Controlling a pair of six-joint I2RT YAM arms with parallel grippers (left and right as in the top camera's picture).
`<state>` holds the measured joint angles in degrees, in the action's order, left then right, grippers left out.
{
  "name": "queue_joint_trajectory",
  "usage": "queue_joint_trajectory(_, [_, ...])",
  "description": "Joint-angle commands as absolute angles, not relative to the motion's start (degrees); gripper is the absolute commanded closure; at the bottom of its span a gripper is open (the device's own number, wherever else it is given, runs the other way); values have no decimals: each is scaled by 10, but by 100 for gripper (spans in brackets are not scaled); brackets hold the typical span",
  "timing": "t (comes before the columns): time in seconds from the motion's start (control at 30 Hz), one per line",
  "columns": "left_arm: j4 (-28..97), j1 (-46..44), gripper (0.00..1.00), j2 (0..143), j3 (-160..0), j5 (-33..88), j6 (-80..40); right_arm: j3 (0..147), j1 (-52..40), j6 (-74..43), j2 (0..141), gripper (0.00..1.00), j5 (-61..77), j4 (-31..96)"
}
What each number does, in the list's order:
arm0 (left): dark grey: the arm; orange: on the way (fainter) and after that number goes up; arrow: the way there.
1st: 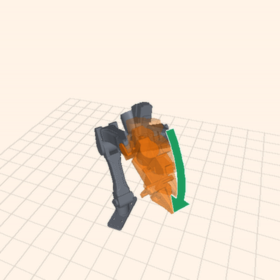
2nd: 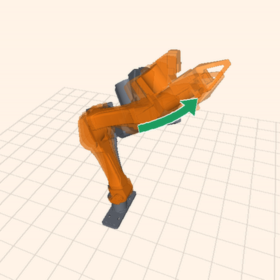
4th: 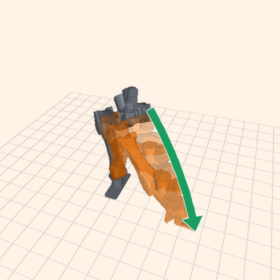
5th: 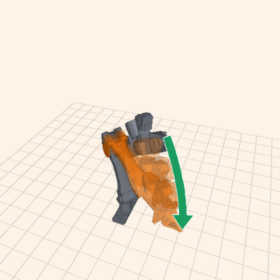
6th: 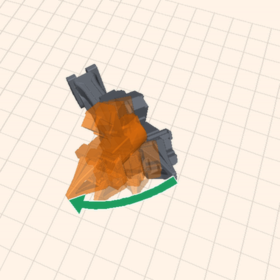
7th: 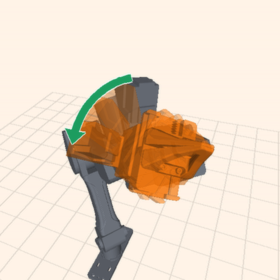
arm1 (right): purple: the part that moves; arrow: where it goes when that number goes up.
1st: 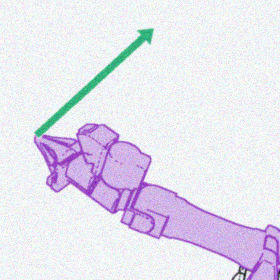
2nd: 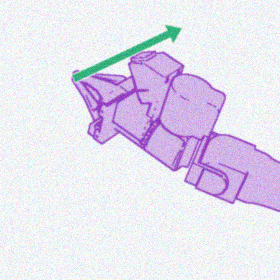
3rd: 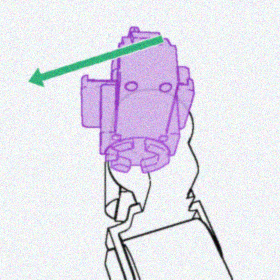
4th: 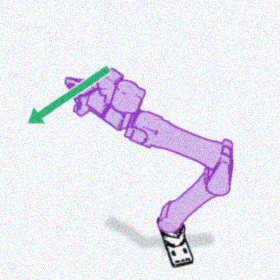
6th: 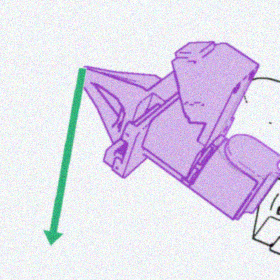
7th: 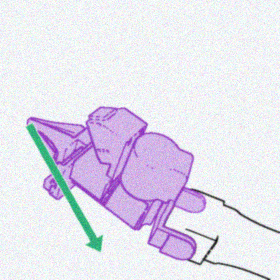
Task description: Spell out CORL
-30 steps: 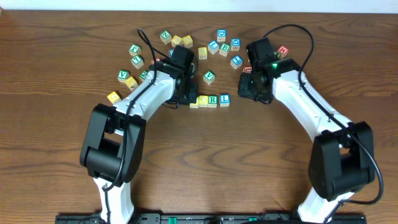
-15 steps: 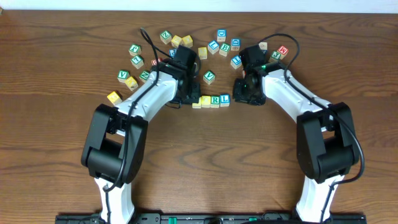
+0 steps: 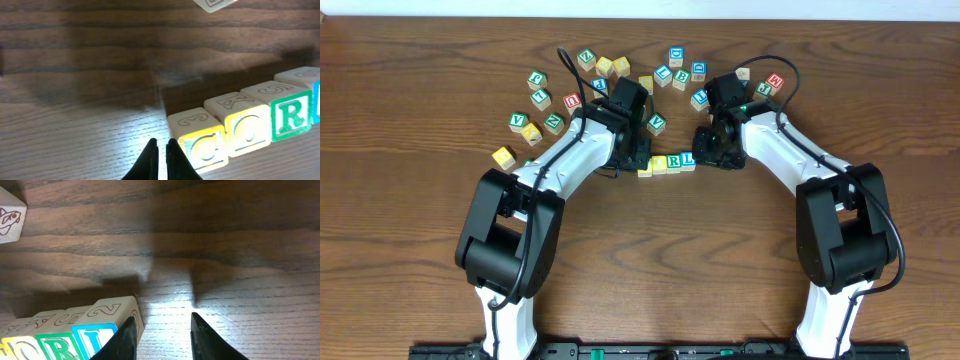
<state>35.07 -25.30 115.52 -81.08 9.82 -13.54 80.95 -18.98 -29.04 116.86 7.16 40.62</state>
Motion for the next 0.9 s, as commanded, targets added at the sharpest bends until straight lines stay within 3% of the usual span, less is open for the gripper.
queue_joint_trajectory(0.0, [350, -251, 92, 1160, -810, 66, -137, 811, -188, -271, 1172, 70, 79, 405])
queue_joint_trajectory(0.47, [355, -217, 92, 1139, -840, 58, -112, 877, -187, -243, 1172, 70, 26, 479])
queue_joint_trajectory(0.87, [362, -128, 92, 1002, -840, 48, -112, 948, -213, -237, 1172, 69, 27, 485])
